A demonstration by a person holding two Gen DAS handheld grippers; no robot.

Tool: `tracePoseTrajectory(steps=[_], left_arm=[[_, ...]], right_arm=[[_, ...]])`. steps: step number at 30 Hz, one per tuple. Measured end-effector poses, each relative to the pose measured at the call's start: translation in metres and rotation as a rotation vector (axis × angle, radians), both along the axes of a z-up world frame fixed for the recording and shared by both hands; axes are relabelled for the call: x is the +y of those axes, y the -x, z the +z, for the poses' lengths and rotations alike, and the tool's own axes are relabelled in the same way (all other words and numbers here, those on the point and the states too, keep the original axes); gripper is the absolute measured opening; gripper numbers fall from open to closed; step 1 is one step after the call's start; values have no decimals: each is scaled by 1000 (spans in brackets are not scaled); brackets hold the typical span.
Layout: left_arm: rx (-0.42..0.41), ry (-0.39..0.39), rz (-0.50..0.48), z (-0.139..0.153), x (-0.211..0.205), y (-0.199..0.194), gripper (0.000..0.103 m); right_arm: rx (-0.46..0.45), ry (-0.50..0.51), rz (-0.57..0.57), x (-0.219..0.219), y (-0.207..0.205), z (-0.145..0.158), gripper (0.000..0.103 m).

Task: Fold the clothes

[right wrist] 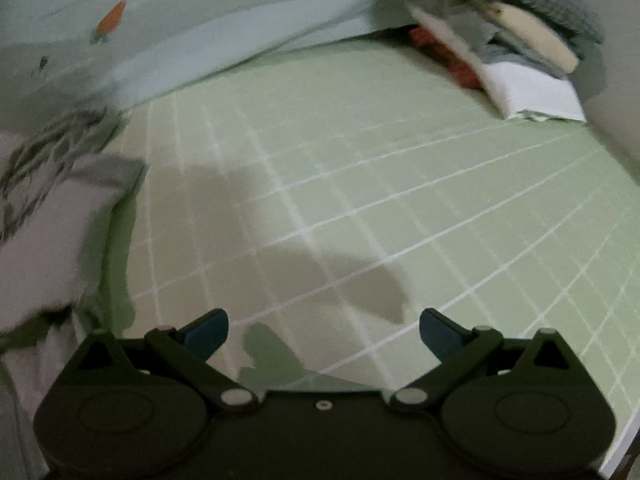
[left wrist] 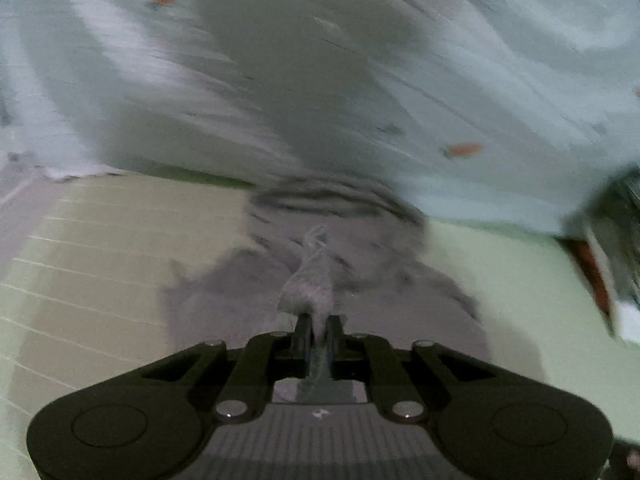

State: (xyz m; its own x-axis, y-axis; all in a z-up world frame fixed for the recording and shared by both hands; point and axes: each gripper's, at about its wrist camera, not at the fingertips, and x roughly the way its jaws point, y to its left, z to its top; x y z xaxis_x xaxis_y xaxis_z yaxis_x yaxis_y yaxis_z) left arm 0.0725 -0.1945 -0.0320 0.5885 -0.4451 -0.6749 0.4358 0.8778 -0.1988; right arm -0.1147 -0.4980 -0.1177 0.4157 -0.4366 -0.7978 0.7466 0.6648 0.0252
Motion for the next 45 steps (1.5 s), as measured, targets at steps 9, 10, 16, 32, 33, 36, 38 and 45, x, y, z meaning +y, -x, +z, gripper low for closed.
tracePoseTrajectory(steps=[9, 10, 16, 32, 33, 36, 38, 45], left_arm=[[63, -100, -18, -21, -15, 16, 99], [69, -111, 0, -22, -12, 15, 100], [89, -157, 79, -29, 12, 6, 100], [217, -223, 179, -78, 53, -45, 100], [226, -224, 182, -82, 54, -48, 102], [256, -207, 195, -90, 59, -53, 103], [277, -198, 200, -96, 59, -56, 103], [241, -195, 200, -103, 56, -53, 103]], right_arm=[[-173, 60, -18, -8, 12, 22, 103], [-187, 59, -13, -6, 10, 23, 103], [-192, 86, 130, 19, -20, 30, 103], [-67, 62, 497, 116, -136, 40, 103], [-59, 54, 512, 122, -143, 39, 103], [-35, 40, 553, 144, -160, 32, 101], [-16, 30, 576, 157, -171, 26, 93], [4, -57, 668, 178, -181, 6, 52]])
